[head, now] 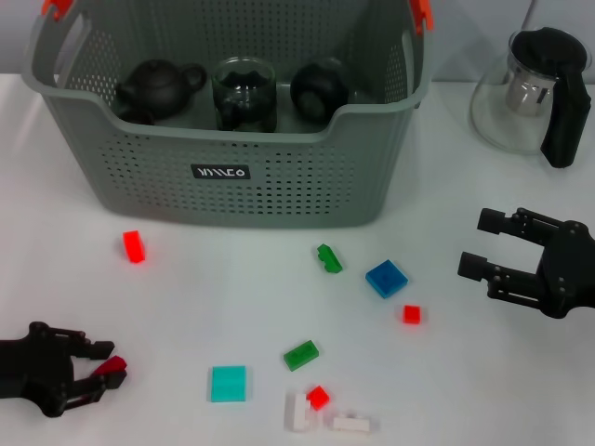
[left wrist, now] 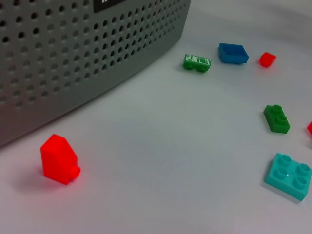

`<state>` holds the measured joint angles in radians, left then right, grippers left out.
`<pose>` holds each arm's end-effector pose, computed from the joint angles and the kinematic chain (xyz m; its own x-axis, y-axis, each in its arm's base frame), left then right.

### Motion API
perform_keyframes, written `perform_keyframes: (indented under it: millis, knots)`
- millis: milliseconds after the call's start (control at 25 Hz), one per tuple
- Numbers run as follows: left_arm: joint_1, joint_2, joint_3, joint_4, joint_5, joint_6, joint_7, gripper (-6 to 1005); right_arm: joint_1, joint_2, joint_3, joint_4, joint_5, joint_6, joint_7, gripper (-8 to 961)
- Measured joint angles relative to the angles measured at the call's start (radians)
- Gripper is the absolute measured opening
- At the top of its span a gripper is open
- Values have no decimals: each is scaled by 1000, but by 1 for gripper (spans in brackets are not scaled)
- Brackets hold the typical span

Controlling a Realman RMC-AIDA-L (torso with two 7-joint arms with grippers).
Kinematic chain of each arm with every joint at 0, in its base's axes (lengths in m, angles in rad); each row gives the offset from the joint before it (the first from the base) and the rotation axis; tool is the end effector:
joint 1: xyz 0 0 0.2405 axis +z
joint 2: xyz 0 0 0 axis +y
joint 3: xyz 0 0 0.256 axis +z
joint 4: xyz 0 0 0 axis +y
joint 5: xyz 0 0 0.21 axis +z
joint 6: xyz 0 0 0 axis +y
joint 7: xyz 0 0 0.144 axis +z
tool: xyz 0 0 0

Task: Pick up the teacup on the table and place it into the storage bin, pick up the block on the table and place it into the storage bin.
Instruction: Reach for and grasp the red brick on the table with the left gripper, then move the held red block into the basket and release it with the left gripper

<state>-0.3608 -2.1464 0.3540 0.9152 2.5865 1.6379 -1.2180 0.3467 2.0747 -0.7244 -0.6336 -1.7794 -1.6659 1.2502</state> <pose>-0.3643 0.2446 0.0263 0.8693 0.4742 0.1396 0.4936 -0.8179 -0.2954 0.2883 0.2809 0.0112 0.6917 -0.2832 -0.6644 -0.4917 -0.8584 -0.1460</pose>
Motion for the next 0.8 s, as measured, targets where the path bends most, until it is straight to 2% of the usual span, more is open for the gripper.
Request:
perform_keyframes:
  millis: [80,320,520,680,800]
  knots:
    - [0,0,1,5,2,1,0,516,0,-1,0,0,0,0,0,807]
    - [4,-1,-3,34,2,18,-5,381,2,-1,-2,0,0,-1,0,807]
    - [3,1,-7,48,3,33,-53,173,6,0,-2,0,0,-1,0,807]
    - [-5,12,-2,50,4,52,-116,172,9,-1,-4,0,0,-2,0,806]
    - [-9,29,-19,50,-15,117,-120,172,9,-1,-4,0,0,-2,1,806]
